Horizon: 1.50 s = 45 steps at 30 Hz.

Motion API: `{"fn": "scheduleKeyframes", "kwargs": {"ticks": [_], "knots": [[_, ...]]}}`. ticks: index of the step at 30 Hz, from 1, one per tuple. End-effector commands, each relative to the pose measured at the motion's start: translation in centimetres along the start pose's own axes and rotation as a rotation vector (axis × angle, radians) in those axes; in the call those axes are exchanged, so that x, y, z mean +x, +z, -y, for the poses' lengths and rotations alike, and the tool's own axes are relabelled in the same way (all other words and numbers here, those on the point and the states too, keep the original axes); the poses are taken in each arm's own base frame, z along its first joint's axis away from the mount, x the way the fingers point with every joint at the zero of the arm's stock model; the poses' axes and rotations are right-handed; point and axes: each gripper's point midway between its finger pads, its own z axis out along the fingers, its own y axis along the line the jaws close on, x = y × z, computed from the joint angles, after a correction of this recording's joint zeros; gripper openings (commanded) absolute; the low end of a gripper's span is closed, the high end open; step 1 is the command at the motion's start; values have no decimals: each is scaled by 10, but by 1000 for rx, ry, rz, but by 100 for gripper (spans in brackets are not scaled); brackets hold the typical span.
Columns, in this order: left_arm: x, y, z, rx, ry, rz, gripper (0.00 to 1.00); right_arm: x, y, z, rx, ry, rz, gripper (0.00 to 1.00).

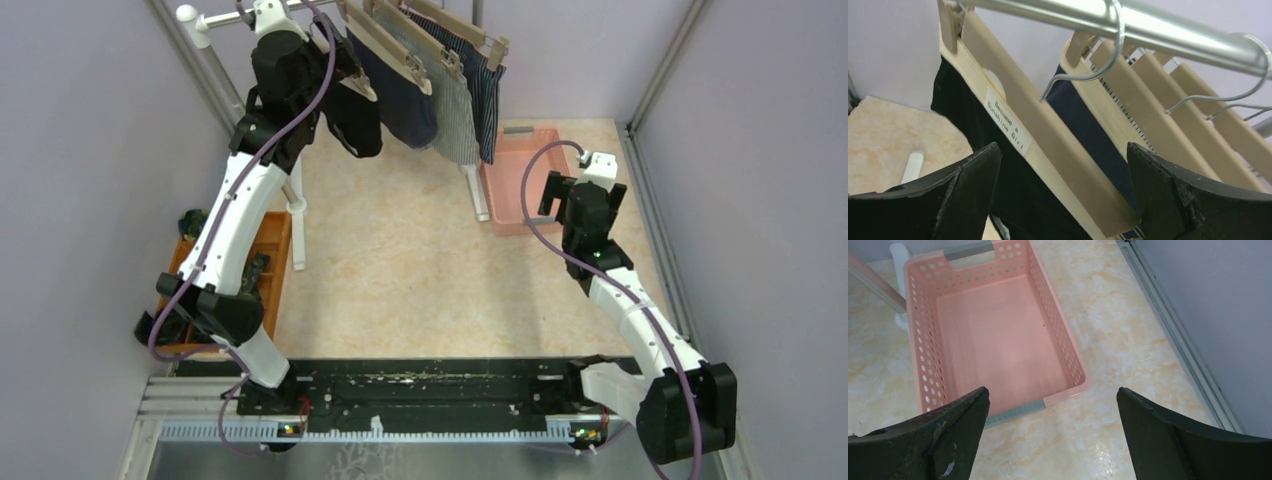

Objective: Remove the underwear clipped to the hanger
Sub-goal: Pick up the hanger from the clothesline.

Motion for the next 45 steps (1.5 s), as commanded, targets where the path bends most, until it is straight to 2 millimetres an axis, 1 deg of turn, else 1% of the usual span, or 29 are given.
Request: {"fn": "scheduleKeyframes", "kwargs": {"ticks": [1,4,7,10,13,19,22,25,27,28,29,31,32,33,35,38,39,40,41,42,45], "knots": [[-10,-7,-3,-28,-8,8,100,-26,-5,-5,-22,52,80,99],[-14,-10,-6,-41,-9,24,100,-19,-3,-6,-24,55,67,99],[-20,-13,-8,-39,-25,56,100,-12,1,-12,-42,58,46,99],[-26,-15,-11,-46,-26,86,100,-7,4,-13,-43,56,33,99],[-31,-17,-16,-74,-17,107,100,-6,5,-13,-37,50,29,99],[-32,-20,-38,-189,-4,123,100,-7,5,-11,-30,38,30,99],[-31,-22,-41,-195,7,118,100,-9,5,-11,-29,34,36,99],[-28,-24,-39,-169,15,112,97,-11,6,-11,-29,29,37,99],[-27,-26,-35,-132,31,112,91,-11,7,-11,-28,27,35,99],[-29,-28,-32,-106,32,120,98,-10,7,-11,-28,26,33,99],[-32,-32,-30,-75,31,134,100,-10,7,-11,-28,27,33,99],[-39,-40,-25,-9,2,176,100,-10,6,-12,-31,26,32,99],[-35,-43,-30,-2,-24,191,100,-10,6,-12,-32,26,32,99],[-39,-47,-33,15,-58,216,100,-10,6,-13,-36,26,33,99],[-47,-49,-31,103,-87,223,100,-11,5,-14,-42,29,38,99],[-52,-39,-26,171,-93,146,100,-12,4,-15,-51,32,47,99],[-48,-32,-27,146,-93,106,100,-12,4,-16,-54,30,47,99],[-37,-22,-31,102,-85,48,100,-11,5,-16,-55,30,45,99],[-46,-20,-25,109,-81,52,100,-10,5,-17,-60,30,43,99],[-35,-10,-21,127,-45,13,100,-9,5,-18,-62,29,39,99],[-35,2,-12,144,-35,-7,100,-9,5,-20,-69,29,36,99]]}}
